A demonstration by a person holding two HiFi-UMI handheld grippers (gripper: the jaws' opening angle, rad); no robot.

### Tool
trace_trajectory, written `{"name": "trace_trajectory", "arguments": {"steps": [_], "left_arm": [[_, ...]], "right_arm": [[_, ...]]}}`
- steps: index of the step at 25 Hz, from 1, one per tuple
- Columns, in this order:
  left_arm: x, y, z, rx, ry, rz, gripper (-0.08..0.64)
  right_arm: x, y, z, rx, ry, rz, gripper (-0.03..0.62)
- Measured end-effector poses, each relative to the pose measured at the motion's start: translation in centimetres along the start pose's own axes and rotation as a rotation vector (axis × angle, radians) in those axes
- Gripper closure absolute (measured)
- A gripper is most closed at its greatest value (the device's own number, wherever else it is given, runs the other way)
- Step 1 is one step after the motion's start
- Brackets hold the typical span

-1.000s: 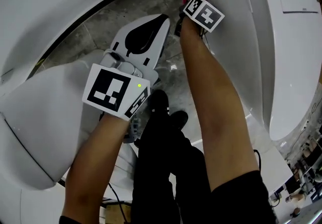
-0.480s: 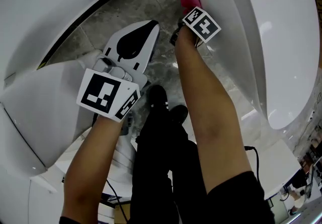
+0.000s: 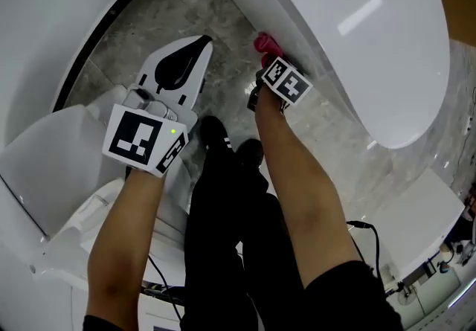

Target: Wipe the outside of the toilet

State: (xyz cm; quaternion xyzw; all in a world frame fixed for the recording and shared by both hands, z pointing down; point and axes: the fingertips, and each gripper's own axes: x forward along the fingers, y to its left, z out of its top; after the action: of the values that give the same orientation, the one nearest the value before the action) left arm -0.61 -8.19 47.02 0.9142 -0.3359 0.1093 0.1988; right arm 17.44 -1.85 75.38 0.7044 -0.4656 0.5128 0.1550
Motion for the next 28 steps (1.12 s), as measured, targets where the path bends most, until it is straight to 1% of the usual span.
{"name": "trace_trajectory", "arguments": {"steps": [5, 9, 12, 13, 16, 19, 20, 22, 24, 26, 28], "left_arm": [[1.7, -4.1, -1.2, -0.003, 0.026, -0.064, 0.545], [2.6, -6.8, -2.3, 0.002, 0.041, -0.099, 0.545], [2.9, -8.0, -2.7, 0.003, 0.046, -0.109, 0.545], [2.9, -8.3, -2.8, -0.001, 0.047, -0.109, 0.545], [2.7, -8.8, -2.6, -0.016, 0.045, -0.103, 0.546], [2.2, -9.1, -2.1, -0.035, 0.049, -0.092, 0.545], [2.0, -9.2, -1.9, -0.042, 0.048, -0.084, 0.545], [1.5, -9.3, -1.0, -0.046, 0.034, -0.063, 0.545], [0.8, -9.4, 0.2, -0.033, 0.009, -0.045, 0.545], [0.1, -9.1, 1.5, -0.037, -0.005, -0.032, 0.546], [-0.6, -8.4, 2.9, -0.055, -0.015, -0.013, 0.545]], "right_arm": [[-2.1, -4.4, -1.3, 0.024, 0.008, 0.015, 0.525], [-2.9, -8.2, -1.9, 0.007, 0.021, 0.004, 0.525], [-3.9, -12.1, -2.3, 0.050, 0.017, -0.049, 0.525], [-4.4, -13.4, -2.4, 0.050, 0.015, -0.069, 0.525], [-6.5, -17.1, -1.8, 0.016, 0.009, -0.122, 0.526], [-9.8, -21.0, -0.9, 0.021, 0.010, -0.191, 0.526], [-10.9, -21.8, -0.5, -0.003, 0.018, -0.200, 0.526], [-13.0, -22.2, -0.1, -0.065, 0.050, -0.170, 0.526], [-15.1, -21.0, 0.0, -0.083, 0.083, -0.103, 0.526], [-17.2, -18.2, 0.2, -0.068, 0.094, -0.028, 0.526], [-19.1, -14.4, 0.5, -0.058, 0.100, 0.048, 0.526]]}}
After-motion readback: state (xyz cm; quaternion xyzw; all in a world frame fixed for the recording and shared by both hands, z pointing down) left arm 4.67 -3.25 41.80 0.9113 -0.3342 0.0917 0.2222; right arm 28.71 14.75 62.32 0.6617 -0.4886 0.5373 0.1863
